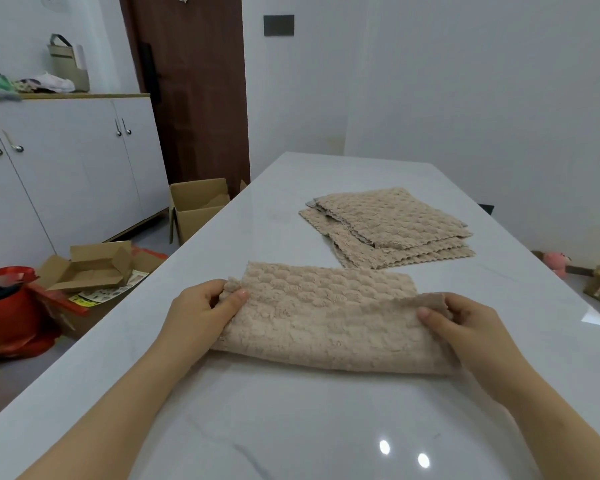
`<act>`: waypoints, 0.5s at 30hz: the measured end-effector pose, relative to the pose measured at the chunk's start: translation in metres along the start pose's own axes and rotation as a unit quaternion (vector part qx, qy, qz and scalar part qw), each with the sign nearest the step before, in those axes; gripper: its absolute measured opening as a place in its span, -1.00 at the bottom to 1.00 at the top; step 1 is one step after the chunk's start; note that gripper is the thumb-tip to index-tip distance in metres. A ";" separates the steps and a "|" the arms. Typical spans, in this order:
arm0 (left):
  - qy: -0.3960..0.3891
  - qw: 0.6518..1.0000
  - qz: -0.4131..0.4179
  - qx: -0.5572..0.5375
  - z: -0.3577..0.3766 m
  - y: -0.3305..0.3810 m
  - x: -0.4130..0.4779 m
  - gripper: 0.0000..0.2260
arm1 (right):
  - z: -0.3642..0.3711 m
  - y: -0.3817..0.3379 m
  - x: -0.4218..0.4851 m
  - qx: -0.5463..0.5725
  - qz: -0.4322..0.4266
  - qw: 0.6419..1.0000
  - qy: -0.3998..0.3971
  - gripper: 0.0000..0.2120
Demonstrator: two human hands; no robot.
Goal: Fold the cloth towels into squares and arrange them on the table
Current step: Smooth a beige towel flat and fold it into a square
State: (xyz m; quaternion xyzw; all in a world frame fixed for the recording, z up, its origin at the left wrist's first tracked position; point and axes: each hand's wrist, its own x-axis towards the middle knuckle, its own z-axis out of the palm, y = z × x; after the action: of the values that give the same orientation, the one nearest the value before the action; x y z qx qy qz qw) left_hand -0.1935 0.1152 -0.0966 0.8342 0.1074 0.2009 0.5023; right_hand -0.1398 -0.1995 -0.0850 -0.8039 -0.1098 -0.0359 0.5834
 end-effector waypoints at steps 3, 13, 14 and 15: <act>0.015 1.000 -0.005 0.016 0.004 0.009 0.021 -0.63 | -0.001 -0.009 0.018 0.009 0.000 0.999 0.047 -0.83; 0.034 0.984 0.003 0.173 0.037 -0.001 0.090 -0.73 | 0.019 0.010 0.087 -0.172 0.017 0.979 0.110 -0.85; 0.039 0.980 0.012 0.194 0.039 -0.005 0.090 -0.75 | 0.022 0.016 0.089 -0.200 0.018 0.974 0.108 -0.87; 0.043 0.977 0.023 0.207 0.041 -0.009 0.090 -0.78 | 0.024 0.021 0.089 -0.227 0.018 0.968 0.106 -0.88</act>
State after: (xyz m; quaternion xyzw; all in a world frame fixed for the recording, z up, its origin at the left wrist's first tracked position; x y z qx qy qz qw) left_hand -0.0946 0.1209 -0.1009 0.9129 0.1491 0.2212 0.3088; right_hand -0.0500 -0.1711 -0.0950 -0.9088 -0.0222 -0.1344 0.3945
